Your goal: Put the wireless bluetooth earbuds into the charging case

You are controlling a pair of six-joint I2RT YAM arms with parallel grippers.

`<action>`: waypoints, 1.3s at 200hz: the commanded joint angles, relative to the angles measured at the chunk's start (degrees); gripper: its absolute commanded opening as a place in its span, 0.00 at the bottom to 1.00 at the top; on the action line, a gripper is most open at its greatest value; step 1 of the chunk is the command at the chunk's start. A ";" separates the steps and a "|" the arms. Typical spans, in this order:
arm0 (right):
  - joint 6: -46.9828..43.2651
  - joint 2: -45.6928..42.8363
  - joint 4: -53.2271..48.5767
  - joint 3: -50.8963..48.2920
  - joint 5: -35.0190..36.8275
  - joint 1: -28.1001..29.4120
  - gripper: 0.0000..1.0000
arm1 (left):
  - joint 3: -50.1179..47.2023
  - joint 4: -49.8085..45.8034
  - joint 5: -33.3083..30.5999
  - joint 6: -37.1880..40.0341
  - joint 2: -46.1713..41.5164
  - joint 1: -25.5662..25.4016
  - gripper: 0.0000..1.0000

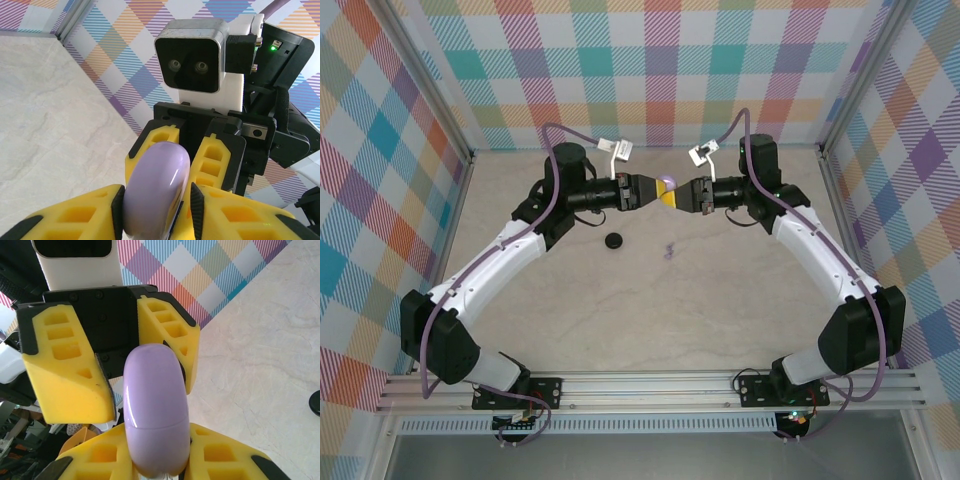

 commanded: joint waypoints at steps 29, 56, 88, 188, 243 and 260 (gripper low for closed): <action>0.13 -1.13 1.73 0.61 -0.90 0.07 0.18 | 0.99 2.78 3.08 -0.73 0.92 -1.38 0.29; -0.40 -0.86 0.91 0.78 0.01 0.07 0.18 | 0.97 2.67 3.05 -0.58 0.92 -1.45 0.13; -5.01 -1.14 -5.75 1.83 3.46 0.07 0.42 | 3.79 -6.05 -0.18 5.51 0.55 -1.39 0.06; -16.98 -1.13 -22.72 8.61 1.42 -2.65 0.50 | 19.33 -32.79 9.95 25.51 6.86 0.46 0.05; -18.58 1.80 -25.63 12.37 -2.62 -2.65 0.42 | 21.01 -35.01 12.48 26.98 7.90 0.44 0.06; -18.78 2.60 -26.21 13.00 -4.25 -2.55 0.39 | 20.92 -34.76 11.49 26.67 7.68 0.45 0.06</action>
